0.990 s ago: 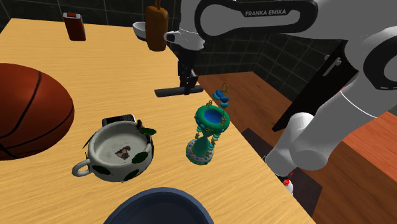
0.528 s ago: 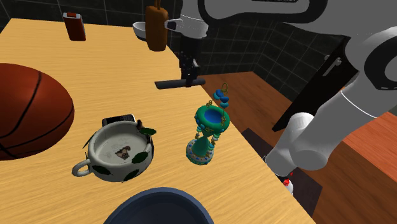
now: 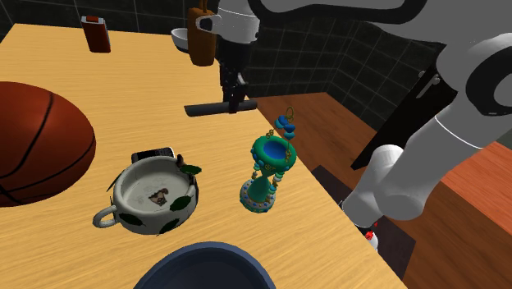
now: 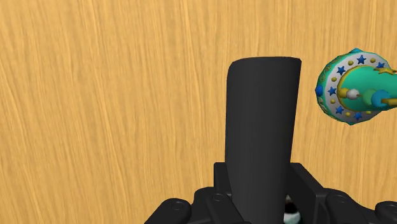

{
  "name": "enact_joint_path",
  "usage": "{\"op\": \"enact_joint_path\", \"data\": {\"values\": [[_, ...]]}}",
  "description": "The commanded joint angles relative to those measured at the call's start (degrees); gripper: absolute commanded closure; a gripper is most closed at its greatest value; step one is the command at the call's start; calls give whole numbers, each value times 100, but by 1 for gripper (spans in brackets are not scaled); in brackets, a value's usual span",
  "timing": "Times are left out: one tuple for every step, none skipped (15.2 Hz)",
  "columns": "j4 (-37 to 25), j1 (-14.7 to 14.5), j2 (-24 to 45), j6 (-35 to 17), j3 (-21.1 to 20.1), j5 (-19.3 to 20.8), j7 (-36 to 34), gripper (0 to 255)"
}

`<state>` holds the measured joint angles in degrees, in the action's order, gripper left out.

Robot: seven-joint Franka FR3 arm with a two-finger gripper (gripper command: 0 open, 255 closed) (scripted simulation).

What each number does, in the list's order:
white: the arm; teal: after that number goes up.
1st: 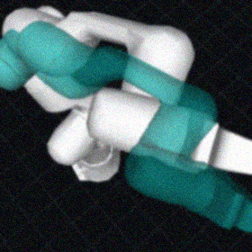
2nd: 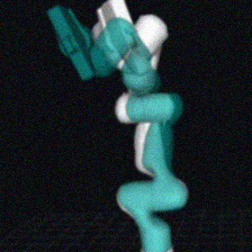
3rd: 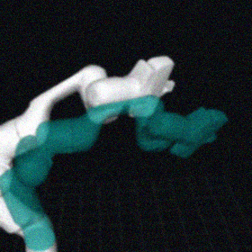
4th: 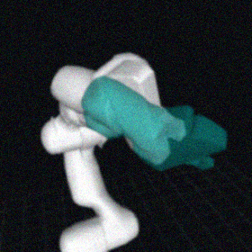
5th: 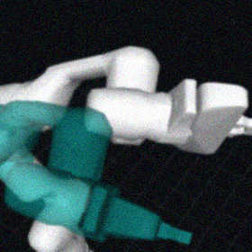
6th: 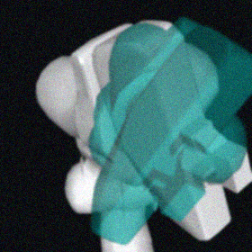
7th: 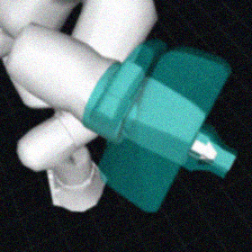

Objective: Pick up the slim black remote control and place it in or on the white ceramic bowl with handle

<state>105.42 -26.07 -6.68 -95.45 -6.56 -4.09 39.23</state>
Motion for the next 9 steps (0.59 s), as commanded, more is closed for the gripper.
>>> {"op": "enact_joint_path", "data": {"values": [[-91,-113,117,-44,-145,-16,-261,255],[-178,-173,202,-49,-220,-18,-397,255],[-273,-233,292,-53,-295,-17,-533,255],[-376,-295,388,-54,-367,-11,-669,255],[-485,-357,490,-54,-438,-2,-805,255],[-603,-421,597,-51,-508,11,-942,255],[-728,-486,710,-46,-576,28,-1078,255],[-861,-554,830,-38,-641,50,-1215,255],[-1003,-623,955,-26,-705,75,-1351,255]]}}
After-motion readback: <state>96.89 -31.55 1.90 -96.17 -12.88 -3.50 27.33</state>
